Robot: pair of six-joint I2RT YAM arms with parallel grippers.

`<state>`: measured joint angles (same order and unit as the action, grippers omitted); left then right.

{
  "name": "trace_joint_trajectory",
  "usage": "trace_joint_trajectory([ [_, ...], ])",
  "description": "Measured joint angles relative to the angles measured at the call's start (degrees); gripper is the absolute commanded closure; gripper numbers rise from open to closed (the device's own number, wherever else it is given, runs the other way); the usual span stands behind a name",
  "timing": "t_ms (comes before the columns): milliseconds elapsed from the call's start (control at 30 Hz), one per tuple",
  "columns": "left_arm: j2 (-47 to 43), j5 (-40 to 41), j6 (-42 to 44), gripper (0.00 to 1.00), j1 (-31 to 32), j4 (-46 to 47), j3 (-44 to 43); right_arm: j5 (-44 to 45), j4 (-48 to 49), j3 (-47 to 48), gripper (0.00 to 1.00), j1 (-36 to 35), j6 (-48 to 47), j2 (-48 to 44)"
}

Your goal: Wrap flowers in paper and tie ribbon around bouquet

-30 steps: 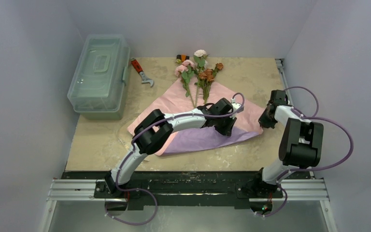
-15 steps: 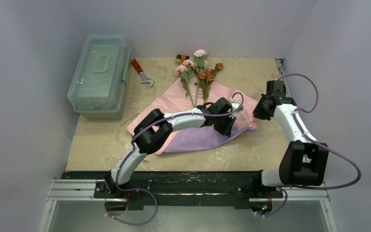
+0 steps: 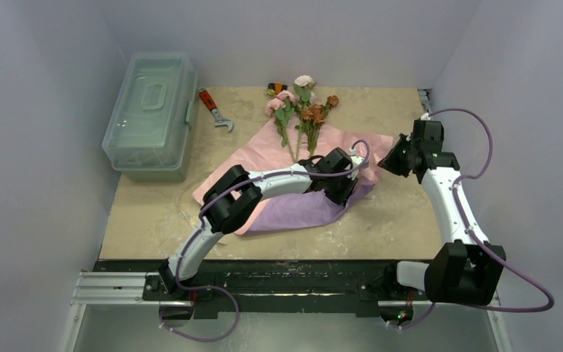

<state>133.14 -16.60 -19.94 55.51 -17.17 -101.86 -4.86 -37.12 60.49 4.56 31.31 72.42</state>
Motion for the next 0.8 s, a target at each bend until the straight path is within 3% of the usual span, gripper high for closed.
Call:
trace_joint_trajectory([
  [167, -0.31, 0.07, 0.02, 0.84, -0.15, -1.07, -0.04, -4.87, 2.95, -1.7, 1.0, -0.39, 3.87, -1.73],
  [400, -3.28, 0.74, 0.22, 0.79, -2.19, -7.8, 0.55, -5.33, 3.41, -2.67, 1.0, -0.5, 4.33, -1.31],
  [800, -24.83, 4.94, 0.17, 0.79, -10.71, -12.52, 16.76, -5.22, 3.91, -2.67, 1.0, -0.5, 4.28, -1.11],
])
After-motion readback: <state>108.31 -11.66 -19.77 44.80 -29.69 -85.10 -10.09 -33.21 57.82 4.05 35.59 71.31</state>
